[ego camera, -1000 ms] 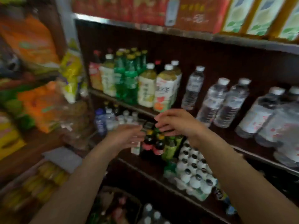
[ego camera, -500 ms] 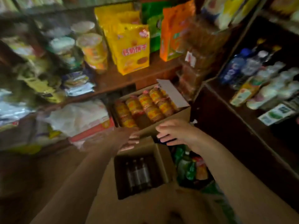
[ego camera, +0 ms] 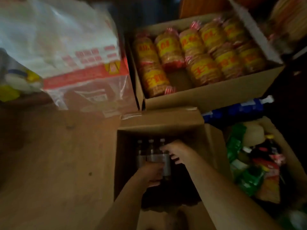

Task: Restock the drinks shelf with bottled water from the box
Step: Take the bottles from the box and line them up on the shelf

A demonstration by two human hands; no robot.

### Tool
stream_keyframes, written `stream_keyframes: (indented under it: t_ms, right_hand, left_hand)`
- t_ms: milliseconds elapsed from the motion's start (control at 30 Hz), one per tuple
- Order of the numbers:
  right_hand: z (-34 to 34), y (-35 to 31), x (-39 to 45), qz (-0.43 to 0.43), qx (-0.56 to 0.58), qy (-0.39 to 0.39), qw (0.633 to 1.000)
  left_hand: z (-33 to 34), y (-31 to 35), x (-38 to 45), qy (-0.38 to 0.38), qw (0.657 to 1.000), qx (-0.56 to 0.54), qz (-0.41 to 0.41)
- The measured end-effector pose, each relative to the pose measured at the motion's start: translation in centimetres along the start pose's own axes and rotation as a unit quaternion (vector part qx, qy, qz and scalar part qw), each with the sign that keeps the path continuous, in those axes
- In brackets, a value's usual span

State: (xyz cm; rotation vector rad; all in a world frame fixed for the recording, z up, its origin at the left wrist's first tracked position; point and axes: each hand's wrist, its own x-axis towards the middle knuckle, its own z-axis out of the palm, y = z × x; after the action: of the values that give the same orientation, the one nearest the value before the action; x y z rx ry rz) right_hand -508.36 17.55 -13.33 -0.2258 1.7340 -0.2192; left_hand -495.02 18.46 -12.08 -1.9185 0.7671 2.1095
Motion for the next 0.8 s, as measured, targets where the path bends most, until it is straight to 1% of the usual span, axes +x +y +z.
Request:
stream_keyframes:
  t_ms: [67, 133, 200, 300, 367, 433, 500, 600, 667, 733, 800]
  right_hand:
    - [1.0, 0.6, 6.3, 0.0, -0.011, 0.018, 1.0]
    - [1.7, 1.3, 12.0, -0.019, -0.014, 0.034, 0.999]
    - [2.1, 2.3, 16.7, -0.028, -0.025, 0.034, 0.999]
    - [2.8, 3.8, 21.4, -0.005, -0.023, 0.012, 1.0]
    - [3.3, 4.8, 23.1, 0.01, -0.005, -0.023, 1.0]
    - [3.6, 5.5, 23.5, 0.01, 0.039, -0.05, 0.998]
    - [3.4, 6.3, 23.8, -0.021, 0.075, -0.045, 0.996]
    - [2.8, 6.5, 22.4, -0.083, 0.05, 0.016, 0.995]
    - [2.5, 6.3, 20.1, -0.12, 0.05, 0.037, 0.991]
    - [2.2, 6.0, 16.9, -0.166, -0.001, 0.066, 0.984]
    - [1.9, 5.3, 13.3, -0.203, -0.025, 0.078, 0.976]
  left_hand:
    - [0.2, -1.2, 5.7, -0.005, 1.0, 0.021, -0.014]
    - [0.5, -2.2, 11.0, -0.01, 0.998, 0.05, -0.026]
    - [0.7, -3.3, 15.3, -0.017, 0.997, 0.067, -0.041]
    - [1.4, -4.5, 20.0, -0.033, 0.992, 0.105, -0.059]
    - [1.7, -5.0, 22.0, -0.037, 0.985, 0.159, -0.053]
    - [2.0, -5.0, 22.8, -0.015, 0.979, 0.2, -0.035]
    - [2.0, -5.1, 23.2, -0.004, 0.98, 0.199, -0.027]
    - [1.6, -5.4, 22.2, -0.027, 0.98, 0.195, -0.026]
    - [1.4, -6.0, 20.8, -0.04, 0.981, 0.192, -0.013]
    - [1.2, -6.1, 18.2, -0.057, 0.979, 0.193, 0.01]
    - [0.9, -6.0, 14.9, -0.035, 0.984, 0.168, 0.047]
